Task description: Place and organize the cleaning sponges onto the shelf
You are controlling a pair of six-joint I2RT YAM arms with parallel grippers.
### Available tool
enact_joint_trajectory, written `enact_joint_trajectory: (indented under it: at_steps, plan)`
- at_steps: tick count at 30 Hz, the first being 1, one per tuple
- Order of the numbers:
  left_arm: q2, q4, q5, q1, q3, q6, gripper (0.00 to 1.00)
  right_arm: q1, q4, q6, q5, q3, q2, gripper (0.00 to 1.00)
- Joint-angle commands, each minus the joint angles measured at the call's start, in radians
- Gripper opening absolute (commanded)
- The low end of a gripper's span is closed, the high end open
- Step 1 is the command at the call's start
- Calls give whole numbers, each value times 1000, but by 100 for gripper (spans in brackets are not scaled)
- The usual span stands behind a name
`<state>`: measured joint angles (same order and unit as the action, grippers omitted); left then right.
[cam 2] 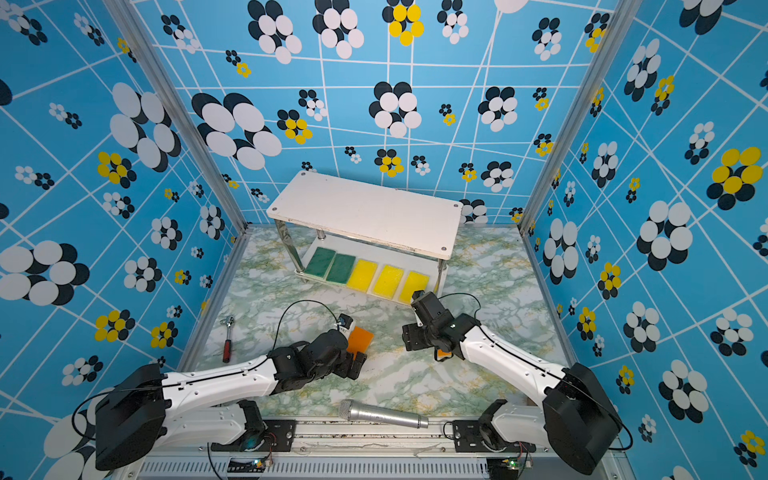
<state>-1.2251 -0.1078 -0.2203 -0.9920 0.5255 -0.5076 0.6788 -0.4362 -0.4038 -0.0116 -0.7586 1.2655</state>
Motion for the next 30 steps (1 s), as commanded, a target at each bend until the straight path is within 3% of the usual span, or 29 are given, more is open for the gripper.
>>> enact_joint_trajectory:
  at_steps: [1, 23, 30]
  plan:
    - [-36, 36, 12, 15, -30, 9, 99, -7, 11, 0, 15, -31, 9, 74]
    - [-159, 108, 42, 19, -61, -18, 99, -7, 24, 0, 23, -51, 54, 74]
    - [-161, 7, 8, -3, -29, -22, 98, -8, 13, 9, 12, -65, 48, 74]
